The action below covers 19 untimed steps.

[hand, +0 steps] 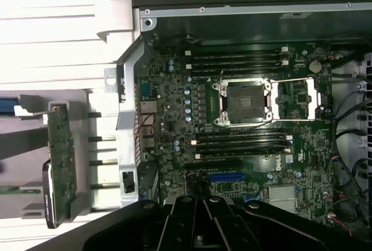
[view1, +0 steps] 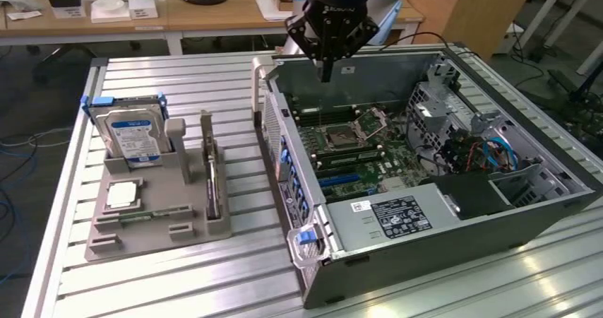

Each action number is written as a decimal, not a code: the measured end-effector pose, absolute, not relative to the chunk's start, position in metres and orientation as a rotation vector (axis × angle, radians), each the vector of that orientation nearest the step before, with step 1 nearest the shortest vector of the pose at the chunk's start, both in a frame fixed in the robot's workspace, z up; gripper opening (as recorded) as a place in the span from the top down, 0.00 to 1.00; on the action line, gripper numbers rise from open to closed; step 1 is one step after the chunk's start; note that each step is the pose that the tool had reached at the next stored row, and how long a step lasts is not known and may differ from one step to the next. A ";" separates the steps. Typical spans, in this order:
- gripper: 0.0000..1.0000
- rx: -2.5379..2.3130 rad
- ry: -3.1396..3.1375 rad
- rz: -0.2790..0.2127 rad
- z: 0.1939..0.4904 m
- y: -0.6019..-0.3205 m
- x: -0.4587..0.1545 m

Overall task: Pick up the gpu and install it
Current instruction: 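Reach for the gpu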

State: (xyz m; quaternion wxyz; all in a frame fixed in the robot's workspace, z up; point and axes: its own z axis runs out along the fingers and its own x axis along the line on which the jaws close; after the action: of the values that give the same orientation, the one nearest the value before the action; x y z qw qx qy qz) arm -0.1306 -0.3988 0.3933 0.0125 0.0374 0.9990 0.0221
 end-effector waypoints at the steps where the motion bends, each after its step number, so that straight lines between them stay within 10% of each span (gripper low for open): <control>1: 0.89 0.117 3.114 0.069 0.393 -0.399 -0.132; 19: 0.89 0.116 3.114 0.069 0.393 -0.399 -0.150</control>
State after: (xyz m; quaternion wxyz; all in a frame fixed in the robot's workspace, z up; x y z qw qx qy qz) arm -0.1496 -0.3989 0.3932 0.0125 0.0374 0.9990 0.0221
